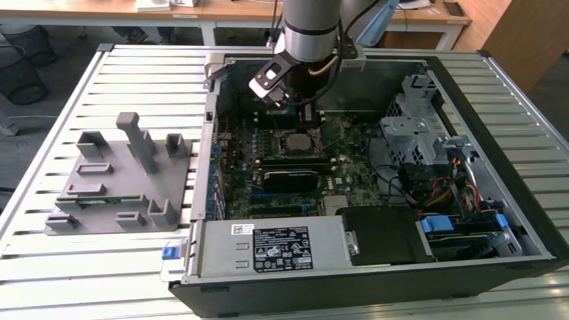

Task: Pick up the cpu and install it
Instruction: 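Place the cpu into insertion slot, then close the cpu cover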

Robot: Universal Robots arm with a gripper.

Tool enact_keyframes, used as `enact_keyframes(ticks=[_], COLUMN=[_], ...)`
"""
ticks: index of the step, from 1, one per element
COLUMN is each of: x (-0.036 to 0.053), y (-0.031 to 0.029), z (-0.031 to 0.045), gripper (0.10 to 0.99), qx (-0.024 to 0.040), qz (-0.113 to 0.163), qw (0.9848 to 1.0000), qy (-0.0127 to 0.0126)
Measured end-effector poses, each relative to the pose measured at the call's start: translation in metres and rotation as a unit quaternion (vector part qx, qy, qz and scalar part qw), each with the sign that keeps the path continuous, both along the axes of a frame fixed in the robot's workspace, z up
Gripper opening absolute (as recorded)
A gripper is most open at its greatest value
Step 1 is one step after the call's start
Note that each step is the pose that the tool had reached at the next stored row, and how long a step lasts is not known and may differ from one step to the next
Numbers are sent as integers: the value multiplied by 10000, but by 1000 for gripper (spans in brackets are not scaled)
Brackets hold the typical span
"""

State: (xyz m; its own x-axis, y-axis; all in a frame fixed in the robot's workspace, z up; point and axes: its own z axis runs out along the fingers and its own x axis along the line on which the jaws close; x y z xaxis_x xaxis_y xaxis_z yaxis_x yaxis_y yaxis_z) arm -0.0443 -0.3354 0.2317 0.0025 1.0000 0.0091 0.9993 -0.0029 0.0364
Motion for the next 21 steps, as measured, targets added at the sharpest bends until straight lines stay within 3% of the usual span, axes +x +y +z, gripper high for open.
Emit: enact_keyframes(ticks=[6,14,21], x=[0,0,0], y=[0,0,0], z=[83,203,374], gripper=[106,106,106], qx=[49,66,75], qz=[0,0,0], qw=[10000,10000,10000], qy=[1,0,0])
